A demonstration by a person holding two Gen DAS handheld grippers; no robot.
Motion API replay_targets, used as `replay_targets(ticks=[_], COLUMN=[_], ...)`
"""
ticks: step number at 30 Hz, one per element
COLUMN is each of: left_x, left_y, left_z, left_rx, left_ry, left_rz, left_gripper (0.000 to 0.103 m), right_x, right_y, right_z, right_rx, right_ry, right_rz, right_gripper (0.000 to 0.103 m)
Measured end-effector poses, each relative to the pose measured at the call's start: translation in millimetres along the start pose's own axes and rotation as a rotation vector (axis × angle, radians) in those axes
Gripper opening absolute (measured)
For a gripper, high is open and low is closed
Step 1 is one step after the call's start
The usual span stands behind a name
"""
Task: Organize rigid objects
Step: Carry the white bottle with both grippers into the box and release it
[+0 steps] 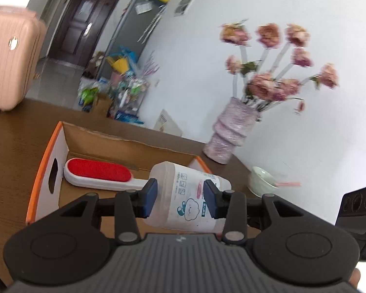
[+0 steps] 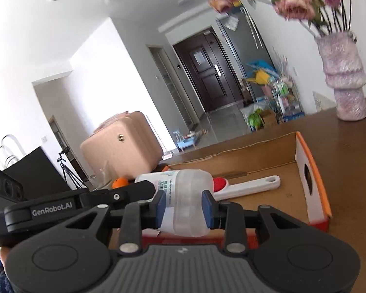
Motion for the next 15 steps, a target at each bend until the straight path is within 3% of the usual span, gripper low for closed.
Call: replay_targets(ticks=[5, 10, 15], left_x=[31.1, 39.3, 41.0], left_y=[-34.3, -59.1, -57.9], left_z=[-11.1, -27.8, -31.8], left_rx=[0.078, 0.182, 0.173], left_ry=[0.063, 0.035, 0.021], left_rz=[0.024, 0.051, 0.043], left_gripper=[0.041, 0.041, 0.045], right_x=[-16.9, -22.2, -25.5], right_y=[-40.7, -61.1, -66.4], right_z=[-5.0, -16.2, -23.9], right_rx=[0.073, 0.105, 0.105], right_ry=[-0.042, -0.005, 0.007], right_rz=[-0.029, -0.108, -0.122], right_gripper=[0.031, 0.032, 0.032])
Point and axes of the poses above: each gripper's, at about its wrist camera, not at the fingertips, and y roughly against the way its jaws point, x to its left, z to its top, the point moved 1 cm from there along -y, roughly the way its jaws point, and after that the axes turned 3 degrees about -z, right-handed, at the moved point
